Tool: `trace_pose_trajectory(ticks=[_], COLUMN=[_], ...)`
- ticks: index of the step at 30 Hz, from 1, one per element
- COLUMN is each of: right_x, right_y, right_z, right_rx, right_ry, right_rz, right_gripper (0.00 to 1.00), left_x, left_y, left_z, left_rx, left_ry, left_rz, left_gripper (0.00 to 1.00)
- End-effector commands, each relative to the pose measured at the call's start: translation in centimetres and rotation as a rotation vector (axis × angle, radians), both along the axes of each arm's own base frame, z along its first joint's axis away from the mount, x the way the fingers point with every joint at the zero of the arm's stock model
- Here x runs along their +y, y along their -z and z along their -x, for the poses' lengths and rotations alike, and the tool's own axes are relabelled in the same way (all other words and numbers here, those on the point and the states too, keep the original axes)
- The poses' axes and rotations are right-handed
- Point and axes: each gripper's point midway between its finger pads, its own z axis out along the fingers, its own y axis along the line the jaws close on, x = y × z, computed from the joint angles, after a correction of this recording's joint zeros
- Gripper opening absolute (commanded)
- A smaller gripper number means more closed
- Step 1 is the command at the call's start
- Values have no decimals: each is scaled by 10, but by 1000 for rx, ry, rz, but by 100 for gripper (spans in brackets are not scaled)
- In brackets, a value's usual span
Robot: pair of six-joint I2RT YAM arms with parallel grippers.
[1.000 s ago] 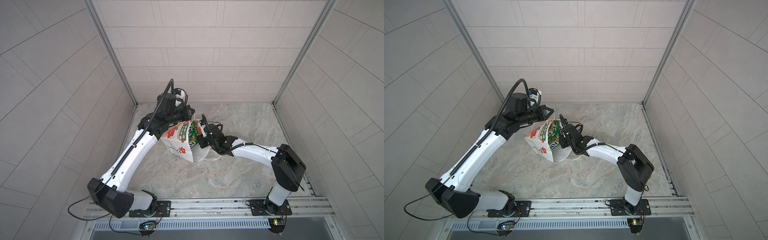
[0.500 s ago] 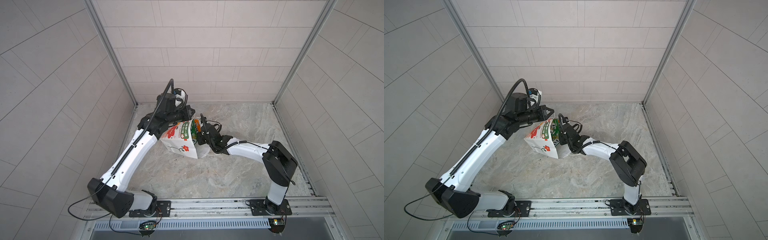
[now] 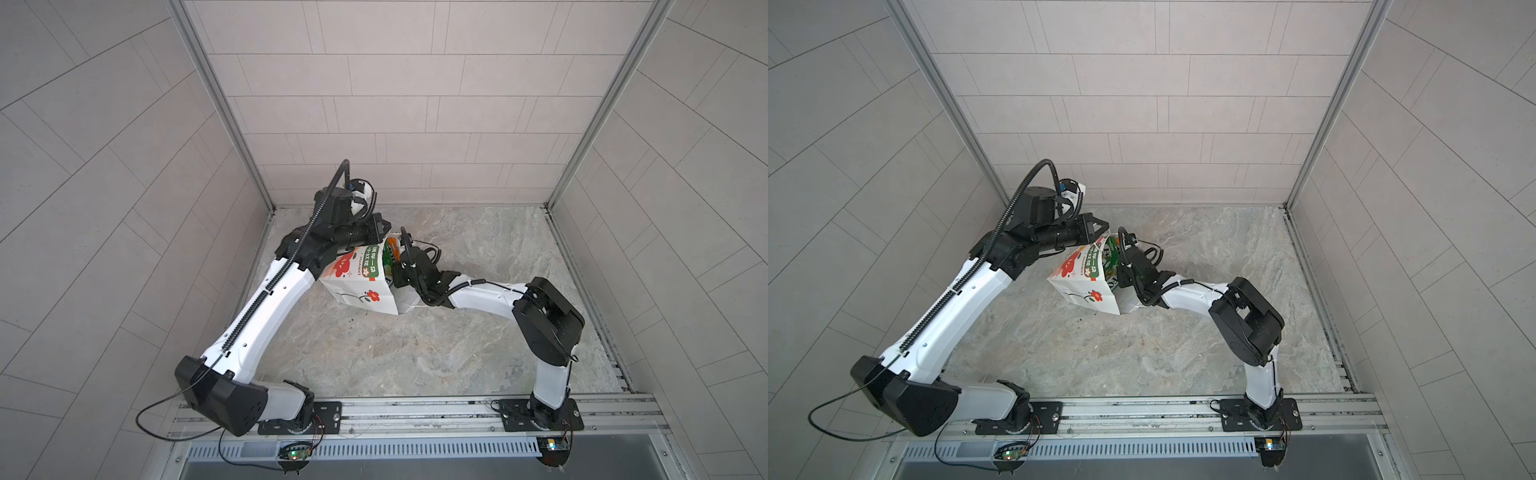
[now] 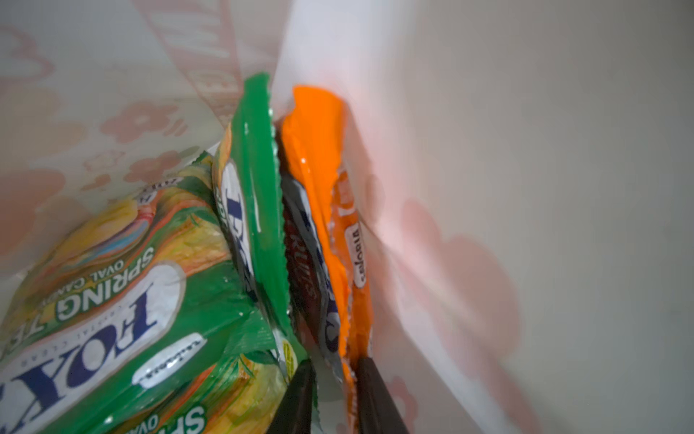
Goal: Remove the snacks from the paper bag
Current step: 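Lower the right gripper into the bag and pinch the orange candy pack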
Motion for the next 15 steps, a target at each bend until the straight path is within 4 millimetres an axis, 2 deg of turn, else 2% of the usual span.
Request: trace_pose_trajectory(ticks=[1, 3, 15], right_x=[6, 3, -15], right_y=[-10, -13, -27], right_z=[-4, -2, 20], right_rx=[-30, -35, -22], right_ry=[-33, -39, -101], right_rz=[-21, -17, 16], right_gripper=[7, 0, 0], left_x=[1, 2, 18], left_y=[-28, -27, -16], left_z=[5, 5, -1], left_rx=[-87, -89, -83], left_ry=[17, 11, -71], left_rz=[21, 13, -55], left_gripper=[0, 0, 0])
